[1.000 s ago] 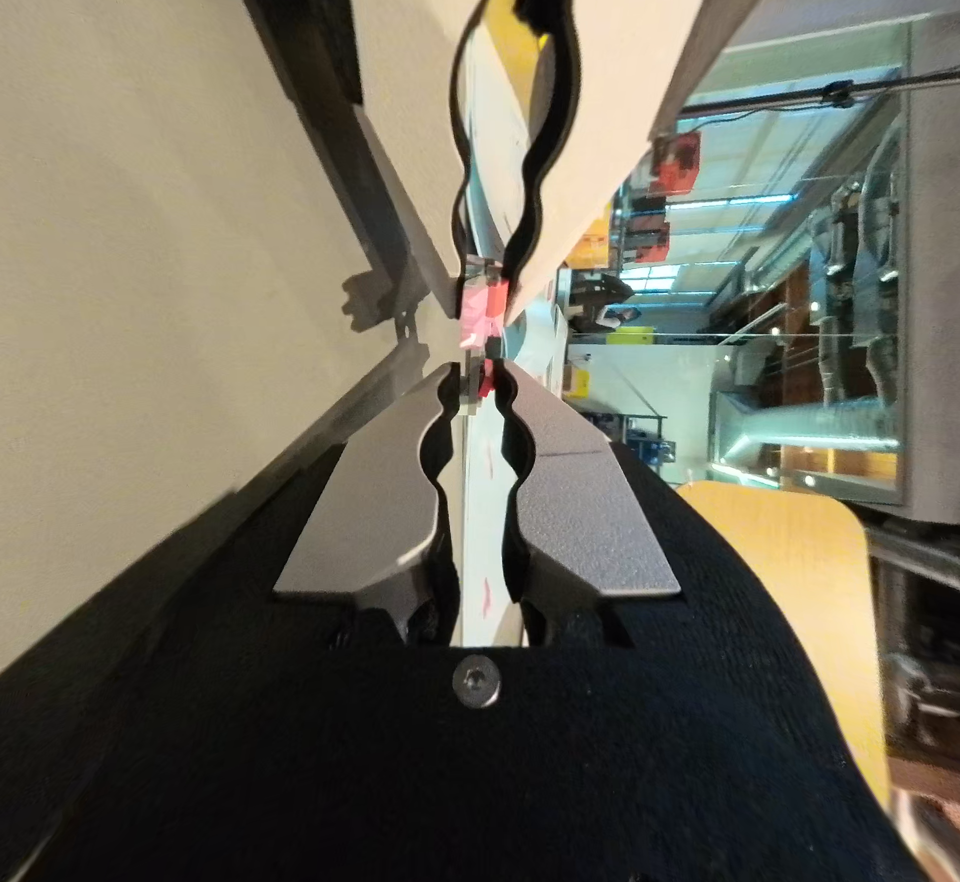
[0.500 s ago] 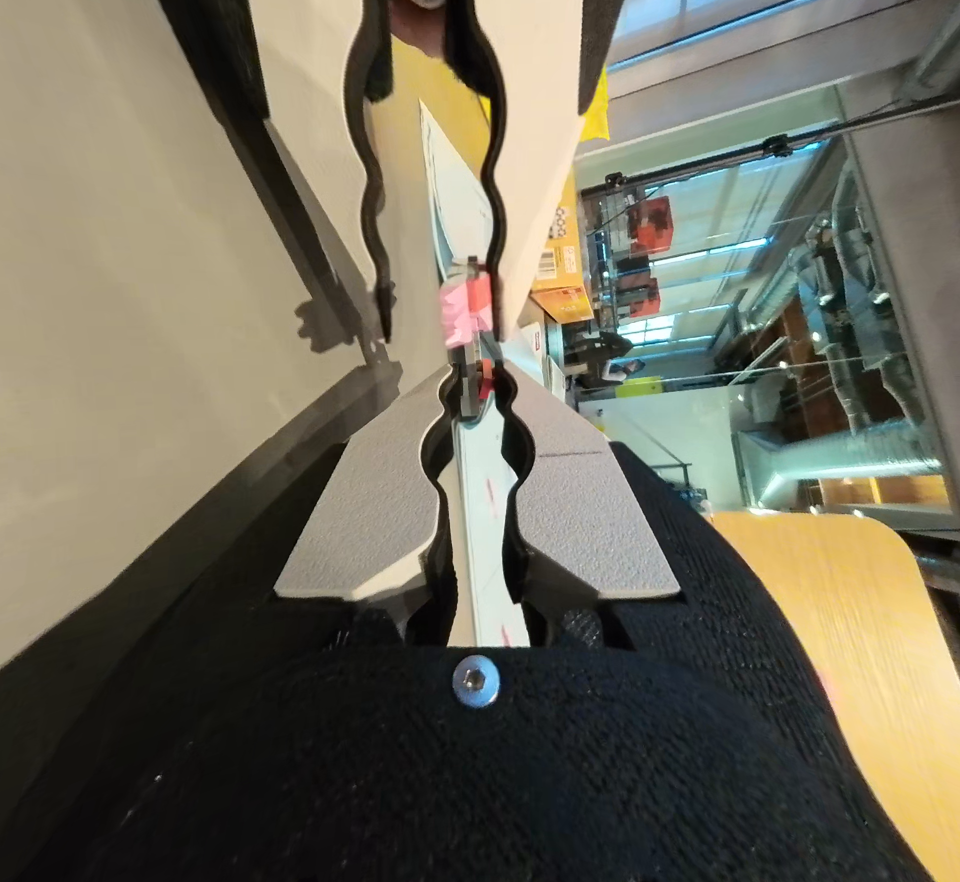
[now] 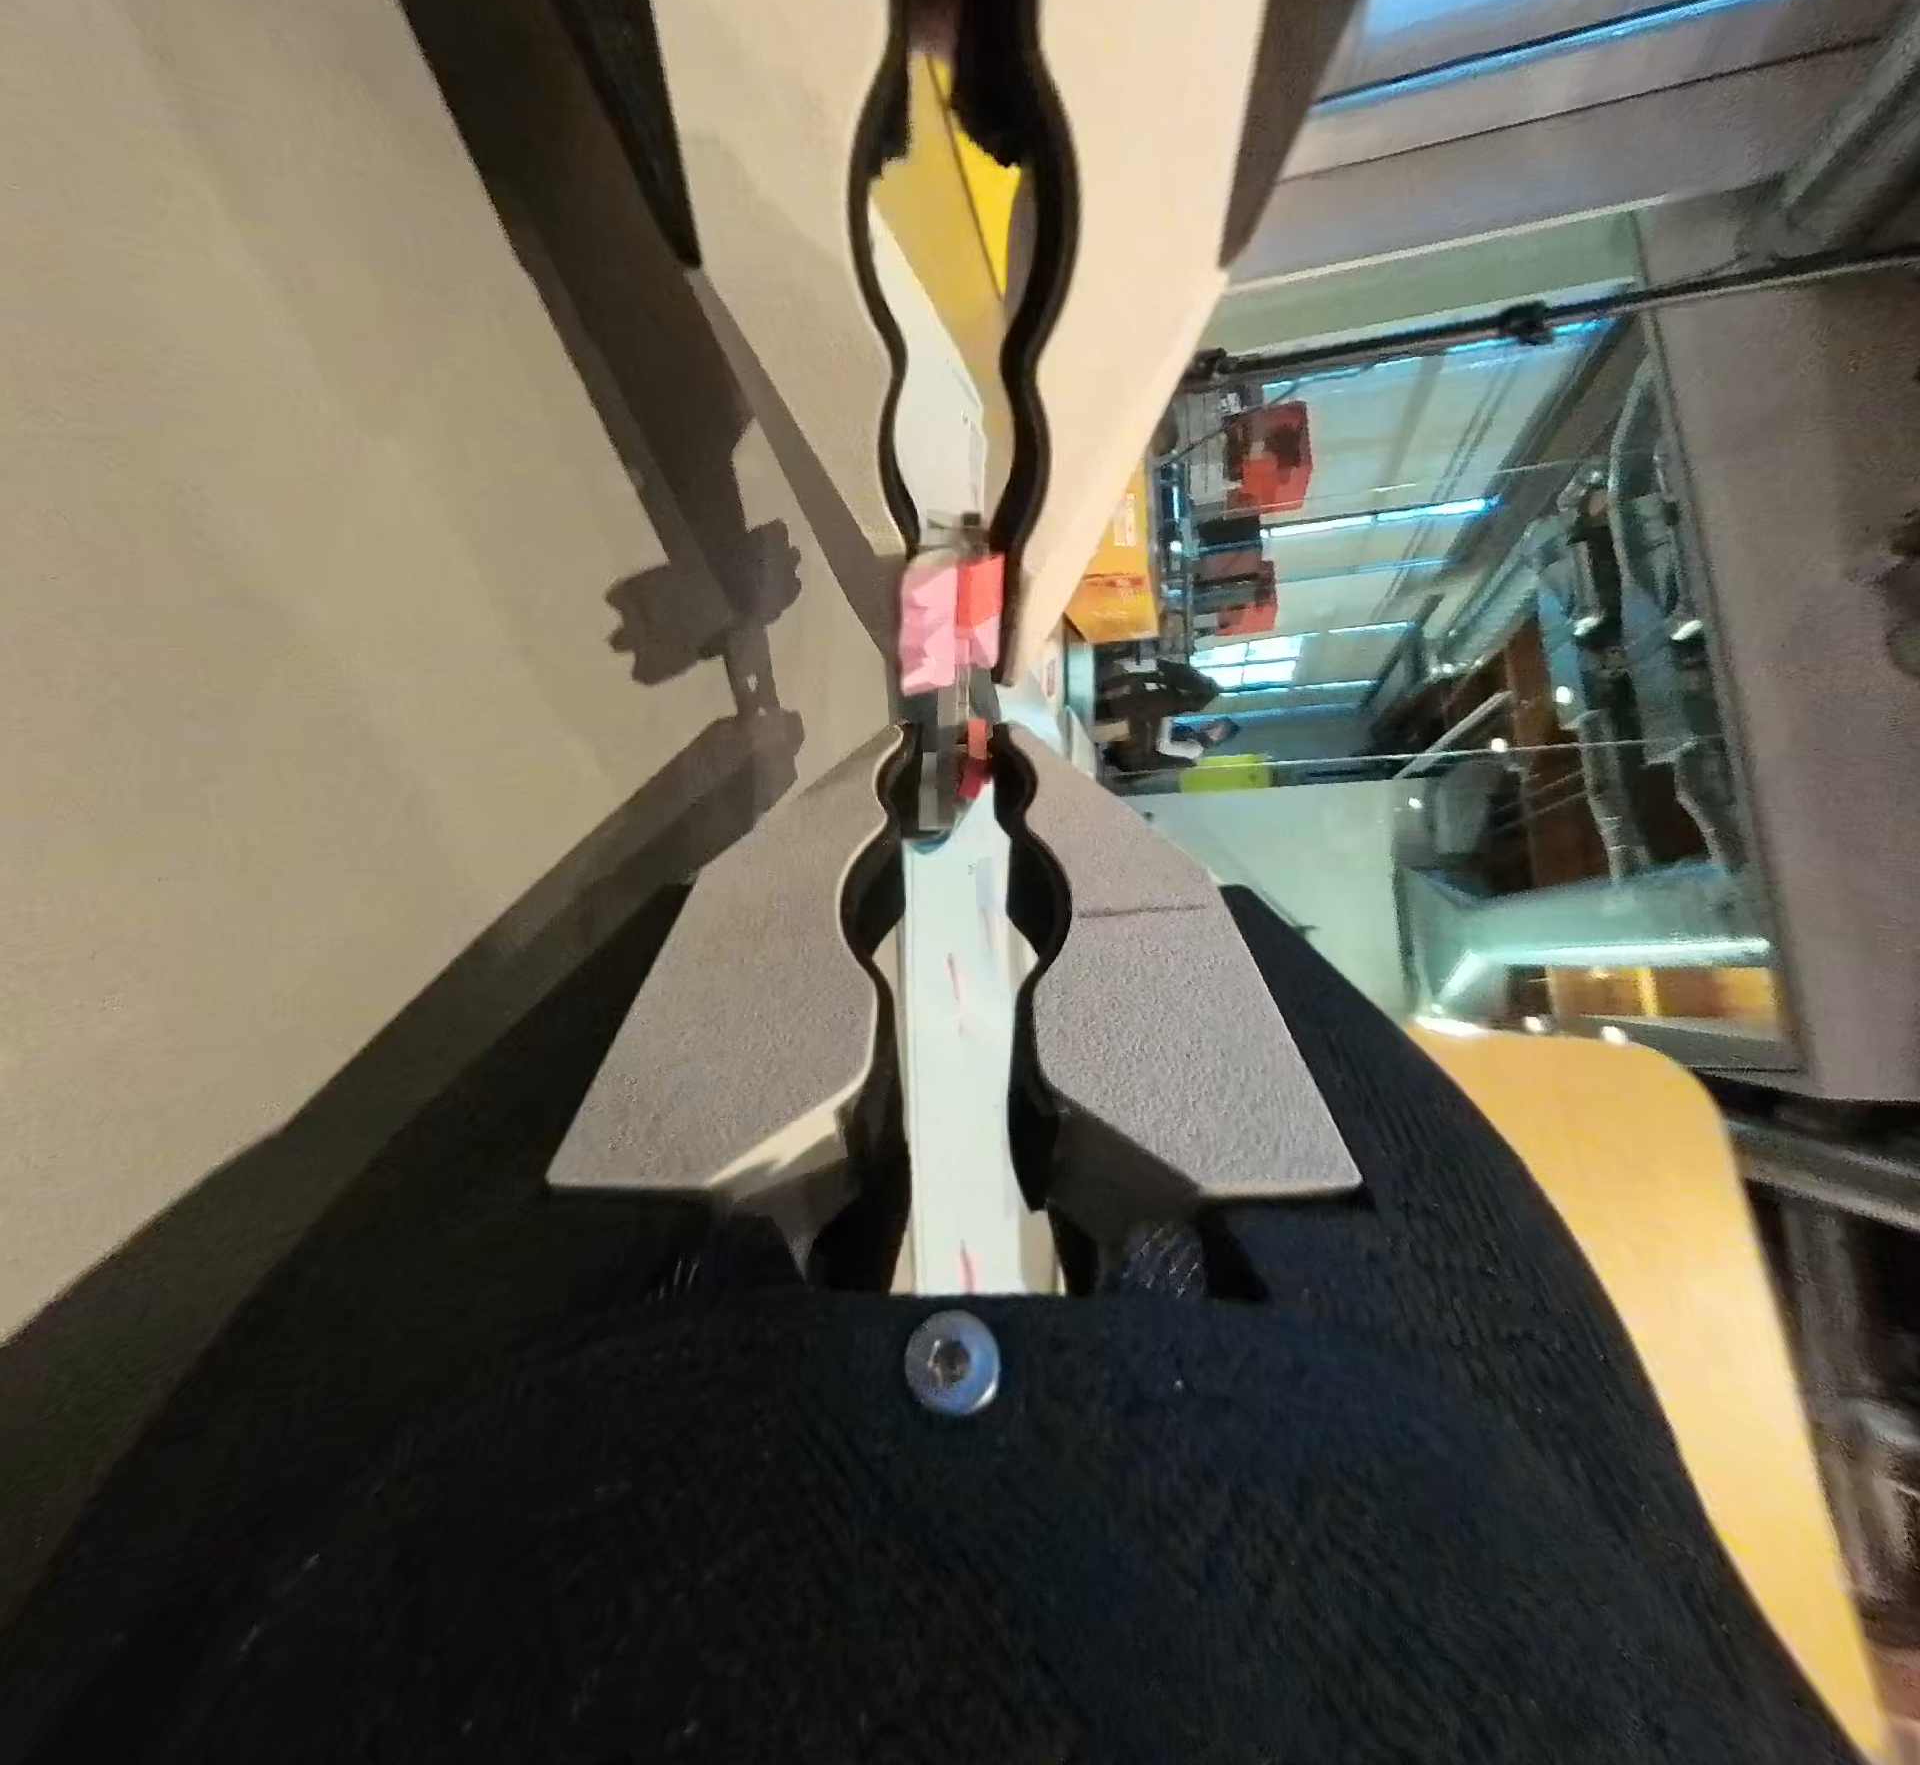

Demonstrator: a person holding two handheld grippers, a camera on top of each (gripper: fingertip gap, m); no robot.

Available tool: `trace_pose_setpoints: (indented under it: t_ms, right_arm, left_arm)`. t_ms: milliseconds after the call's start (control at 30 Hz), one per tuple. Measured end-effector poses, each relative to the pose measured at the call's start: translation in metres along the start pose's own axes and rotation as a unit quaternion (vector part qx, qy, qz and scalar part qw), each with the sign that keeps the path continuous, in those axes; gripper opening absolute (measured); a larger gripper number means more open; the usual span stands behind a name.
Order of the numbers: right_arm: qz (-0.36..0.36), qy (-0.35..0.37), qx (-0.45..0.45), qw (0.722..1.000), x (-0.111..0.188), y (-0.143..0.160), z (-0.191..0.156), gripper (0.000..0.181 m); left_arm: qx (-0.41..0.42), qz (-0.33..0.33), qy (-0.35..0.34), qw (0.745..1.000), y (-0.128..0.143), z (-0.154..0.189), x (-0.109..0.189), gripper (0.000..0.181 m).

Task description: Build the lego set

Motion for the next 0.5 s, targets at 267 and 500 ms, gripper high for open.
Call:
trace_pose_setpoints:
  t_ms: [267,500]
  right_arm:
    - [-0.036,0.015,0.05,0.998,-0.0028,0.0024,0.0012,0.013]
    - [-0.034,-0.012,0.019,0.999,-0.0006,0.0018,-0.0004,0.011]
  left_arm:
    - [0.017,-0.017,0.0,1.0,0.0024,-0.0014,-0.0019,0.011]
    - [0.0,-0.011,-0.001,1.0,0.0,0.001,-0.0005,0.011]
Point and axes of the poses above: each gripper's, where its closed fingertips meet, x back along the fingers, y out of its underside, z = x × y across the jaws, the point moved 1 cm from there along x, back along the fingers, and after that the axes turned 1 degree about x, right-handed, at the moved point
